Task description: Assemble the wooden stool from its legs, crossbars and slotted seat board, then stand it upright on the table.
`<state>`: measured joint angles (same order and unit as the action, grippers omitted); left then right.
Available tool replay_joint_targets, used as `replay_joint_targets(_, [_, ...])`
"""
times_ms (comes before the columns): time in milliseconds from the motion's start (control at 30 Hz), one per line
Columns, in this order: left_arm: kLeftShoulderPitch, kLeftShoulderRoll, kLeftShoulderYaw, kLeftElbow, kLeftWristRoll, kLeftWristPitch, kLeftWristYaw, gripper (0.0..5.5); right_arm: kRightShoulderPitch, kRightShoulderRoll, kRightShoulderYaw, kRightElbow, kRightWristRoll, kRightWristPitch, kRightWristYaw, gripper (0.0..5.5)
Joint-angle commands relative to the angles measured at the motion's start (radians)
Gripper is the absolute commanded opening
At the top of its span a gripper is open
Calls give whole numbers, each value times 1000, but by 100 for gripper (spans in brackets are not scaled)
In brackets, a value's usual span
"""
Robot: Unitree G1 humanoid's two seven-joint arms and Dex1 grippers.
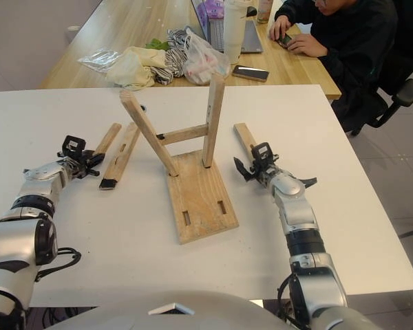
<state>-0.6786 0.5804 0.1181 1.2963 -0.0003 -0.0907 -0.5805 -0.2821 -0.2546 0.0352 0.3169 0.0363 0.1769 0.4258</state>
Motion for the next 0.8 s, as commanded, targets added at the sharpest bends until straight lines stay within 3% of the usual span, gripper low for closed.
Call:
replay_joint_targets(33, [20,-12,3,23,13,7,19,125,-18,-23,-9,3,-3,-15,1,400])
replay_joint_targets(167, [-103,-17,138,-32,-117,-112,75,125,-42,-39,-53,-4,1,-33,-34,400])
replay_joint_targets(267, [-264,-77,224,-219,-260,-237,25,125,-106,-40,-178,-82,135,-4,-28,400])
replay_joint_targets(400, [-293,-205,110,-588,-284,-295,-38,125,-215,-4,-317,-350,521,192,11,400])
replay_joint_targets(500, [-242,-276,22,-745,-244,-336,-42,125,-269,31,-320,-542,785,323,-8,400])
replay_joint_targets(633, [-153,-366,-50,-938,-286,-307,-56,125,-356,132,-361,-574,1135,450,-238,400])
replay_joint_targets(800, [-66,-405,-108,-1126,-337,-257,-84,125,-354,229,-408,-507,1472,469,-502,400])
